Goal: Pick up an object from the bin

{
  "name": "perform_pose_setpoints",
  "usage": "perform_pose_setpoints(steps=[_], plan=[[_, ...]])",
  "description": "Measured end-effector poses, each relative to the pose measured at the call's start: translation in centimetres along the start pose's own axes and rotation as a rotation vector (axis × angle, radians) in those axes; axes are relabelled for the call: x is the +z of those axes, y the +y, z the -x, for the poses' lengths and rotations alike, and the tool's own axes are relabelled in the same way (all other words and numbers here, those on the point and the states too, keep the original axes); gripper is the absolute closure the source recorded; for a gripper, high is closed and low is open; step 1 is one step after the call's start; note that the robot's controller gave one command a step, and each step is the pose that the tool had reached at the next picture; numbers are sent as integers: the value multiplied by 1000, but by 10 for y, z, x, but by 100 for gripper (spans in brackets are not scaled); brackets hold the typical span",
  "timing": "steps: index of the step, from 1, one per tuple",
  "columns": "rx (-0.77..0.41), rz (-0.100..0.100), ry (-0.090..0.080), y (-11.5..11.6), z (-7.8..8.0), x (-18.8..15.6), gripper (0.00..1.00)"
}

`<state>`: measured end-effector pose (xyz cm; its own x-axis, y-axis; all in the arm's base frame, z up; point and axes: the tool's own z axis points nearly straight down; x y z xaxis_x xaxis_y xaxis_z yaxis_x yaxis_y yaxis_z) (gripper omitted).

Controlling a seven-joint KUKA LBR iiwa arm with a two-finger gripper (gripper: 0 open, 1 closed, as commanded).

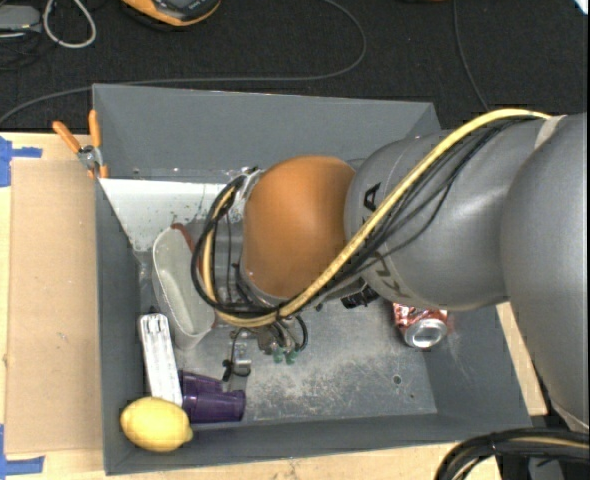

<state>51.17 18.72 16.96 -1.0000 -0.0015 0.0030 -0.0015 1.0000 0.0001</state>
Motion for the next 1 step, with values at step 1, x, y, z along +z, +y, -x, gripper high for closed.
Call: perform_pose_setpoints(steps=[1], plan=[[5,0,-2,-1,1,-2,0]])
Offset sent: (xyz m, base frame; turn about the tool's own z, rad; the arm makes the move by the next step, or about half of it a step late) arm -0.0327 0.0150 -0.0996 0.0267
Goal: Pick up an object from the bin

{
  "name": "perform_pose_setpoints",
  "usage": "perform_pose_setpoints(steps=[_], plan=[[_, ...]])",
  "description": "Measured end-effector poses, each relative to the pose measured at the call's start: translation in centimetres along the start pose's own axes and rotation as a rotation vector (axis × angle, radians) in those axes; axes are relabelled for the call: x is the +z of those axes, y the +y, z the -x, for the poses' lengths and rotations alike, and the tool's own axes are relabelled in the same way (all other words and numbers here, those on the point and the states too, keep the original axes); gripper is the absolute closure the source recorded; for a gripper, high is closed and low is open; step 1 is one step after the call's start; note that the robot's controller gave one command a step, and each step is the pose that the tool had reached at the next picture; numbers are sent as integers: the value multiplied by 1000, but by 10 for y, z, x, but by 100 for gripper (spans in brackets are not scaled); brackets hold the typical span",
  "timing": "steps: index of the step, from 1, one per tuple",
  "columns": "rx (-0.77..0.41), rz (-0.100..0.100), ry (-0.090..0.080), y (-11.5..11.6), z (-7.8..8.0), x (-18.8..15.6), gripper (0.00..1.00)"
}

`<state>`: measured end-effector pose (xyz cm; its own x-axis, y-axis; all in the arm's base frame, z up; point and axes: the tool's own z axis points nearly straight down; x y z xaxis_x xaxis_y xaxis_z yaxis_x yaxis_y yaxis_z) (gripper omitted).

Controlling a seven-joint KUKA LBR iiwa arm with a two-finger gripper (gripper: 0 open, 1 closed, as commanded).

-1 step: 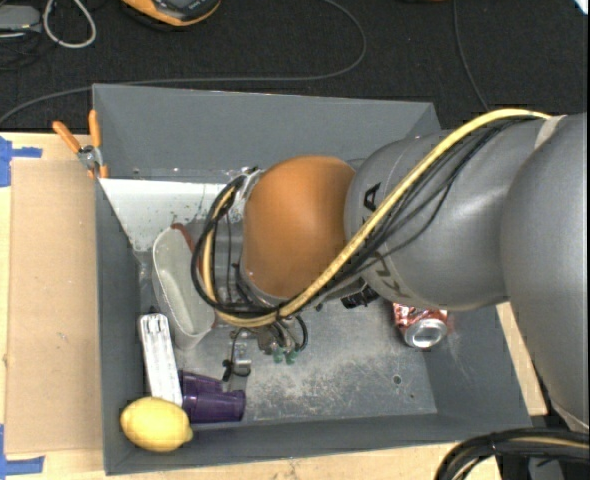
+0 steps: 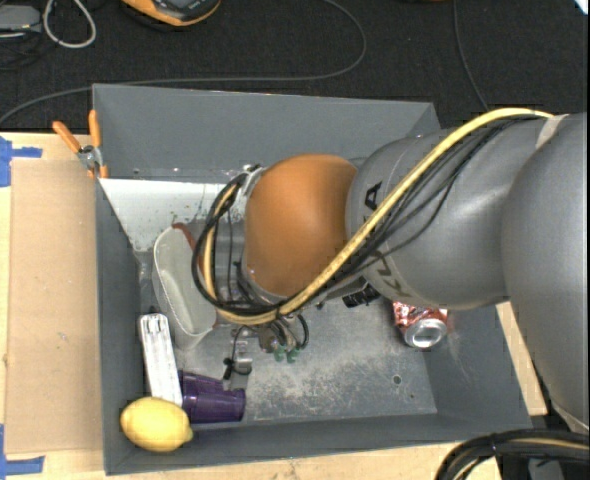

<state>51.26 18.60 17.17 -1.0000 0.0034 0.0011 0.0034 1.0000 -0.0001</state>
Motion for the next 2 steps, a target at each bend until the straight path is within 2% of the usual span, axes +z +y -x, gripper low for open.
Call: perform_pose_setpoints(steps=[1,2], plan=[[9,2,-6,4,-7,17,0],[306,0,-3,11,-39,59,0]])
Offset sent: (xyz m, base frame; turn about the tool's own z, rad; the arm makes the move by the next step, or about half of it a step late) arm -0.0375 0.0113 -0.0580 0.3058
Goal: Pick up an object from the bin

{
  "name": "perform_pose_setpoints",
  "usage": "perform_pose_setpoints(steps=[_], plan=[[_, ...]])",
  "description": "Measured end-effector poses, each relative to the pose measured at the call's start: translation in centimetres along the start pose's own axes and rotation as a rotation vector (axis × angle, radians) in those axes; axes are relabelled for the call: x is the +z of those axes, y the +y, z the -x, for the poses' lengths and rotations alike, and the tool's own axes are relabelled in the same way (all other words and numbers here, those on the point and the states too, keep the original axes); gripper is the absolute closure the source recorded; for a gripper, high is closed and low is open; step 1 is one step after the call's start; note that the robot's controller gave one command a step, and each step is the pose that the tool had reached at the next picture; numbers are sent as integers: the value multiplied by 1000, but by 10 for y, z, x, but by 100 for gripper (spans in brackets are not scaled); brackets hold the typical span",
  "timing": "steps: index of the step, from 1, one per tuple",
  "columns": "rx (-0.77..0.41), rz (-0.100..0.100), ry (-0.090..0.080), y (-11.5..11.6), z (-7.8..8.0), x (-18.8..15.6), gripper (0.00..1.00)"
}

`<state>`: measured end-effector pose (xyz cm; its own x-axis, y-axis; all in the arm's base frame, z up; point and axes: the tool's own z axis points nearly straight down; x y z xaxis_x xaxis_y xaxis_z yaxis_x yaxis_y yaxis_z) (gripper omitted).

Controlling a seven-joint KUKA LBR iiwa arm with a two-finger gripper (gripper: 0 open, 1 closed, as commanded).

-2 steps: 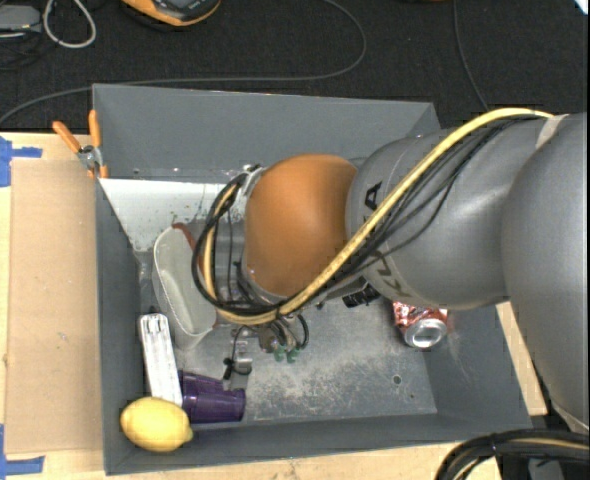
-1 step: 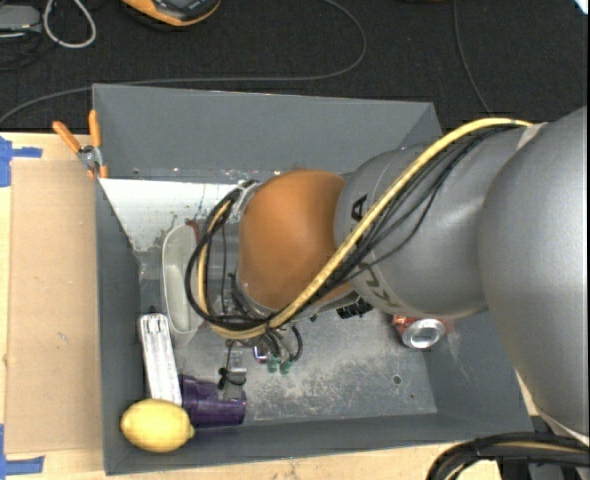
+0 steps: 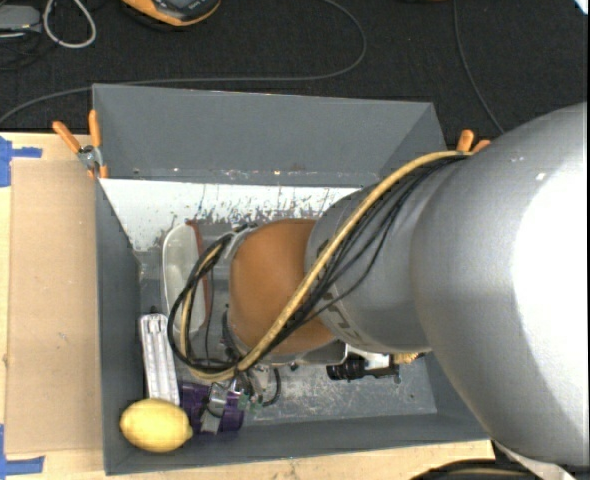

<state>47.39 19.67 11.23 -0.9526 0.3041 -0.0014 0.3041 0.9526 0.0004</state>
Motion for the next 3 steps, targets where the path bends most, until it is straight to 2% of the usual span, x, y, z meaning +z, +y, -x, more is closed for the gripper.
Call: perform_pose_setpoints(steps=[1,2,3], plan=[[-5,0,2,-9,14,-34,0],[185,-3,5,-16,4,44,0],[108,-4,5,2,-5,44,100]])
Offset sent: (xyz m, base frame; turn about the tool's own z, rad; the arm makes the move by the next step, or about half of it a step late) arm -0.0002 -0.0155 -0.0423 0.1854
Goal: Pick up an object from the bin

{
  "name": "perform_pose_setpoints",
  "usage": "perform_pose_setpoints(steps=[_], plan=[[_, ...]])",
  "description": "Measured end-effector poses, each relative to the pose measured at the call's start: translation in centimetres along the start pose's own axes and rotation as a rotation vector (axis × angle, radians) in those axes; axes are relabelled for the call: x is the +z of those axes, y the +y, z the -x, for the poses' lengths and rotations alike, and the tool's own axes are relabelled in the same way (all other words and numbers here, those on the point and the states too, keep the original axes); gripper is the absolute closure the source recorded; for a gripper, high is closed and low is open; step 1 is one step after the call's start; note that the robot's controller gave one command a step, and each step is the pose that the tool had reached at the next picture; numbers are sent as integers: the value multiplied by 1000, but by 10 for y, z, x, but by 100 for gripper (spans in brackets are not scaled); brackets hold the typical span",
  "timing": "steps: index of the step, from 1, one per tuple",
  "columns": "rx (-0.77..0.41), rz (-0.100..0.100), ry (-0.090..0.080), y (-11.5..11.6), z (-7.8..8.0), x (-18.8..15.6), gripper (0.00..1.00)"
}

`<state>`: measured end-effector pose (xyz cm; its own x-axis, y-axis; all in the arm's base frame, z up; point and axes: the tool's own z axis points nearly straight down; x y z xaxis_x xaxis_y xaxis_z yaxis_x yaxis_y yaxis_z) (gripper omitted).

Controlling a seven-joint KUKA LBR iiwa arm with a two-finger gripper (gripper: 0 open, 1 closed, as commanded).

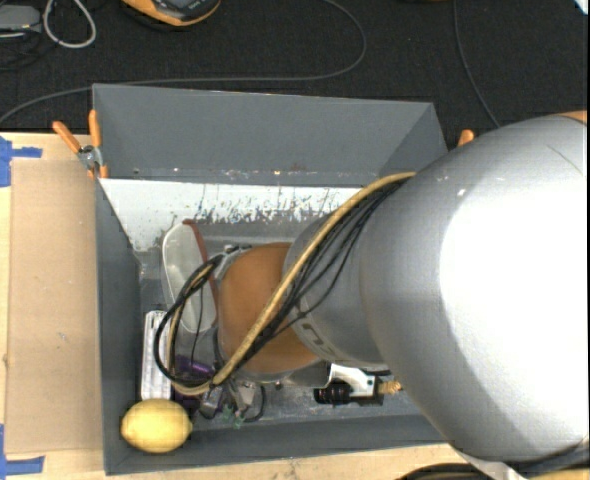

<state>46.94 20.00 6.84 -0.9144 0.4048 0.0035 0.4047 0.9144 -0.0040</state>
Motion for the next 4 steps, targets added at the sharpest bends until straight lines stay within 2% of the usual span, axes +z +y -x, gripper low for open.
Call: perform_pose_setpoints(steps=[1,2,4], plan=[[1,0,0,0,0,0,100],[0,-2,2,-1,0,-72,100],[3,-5,6,-3,0,-82,100]])
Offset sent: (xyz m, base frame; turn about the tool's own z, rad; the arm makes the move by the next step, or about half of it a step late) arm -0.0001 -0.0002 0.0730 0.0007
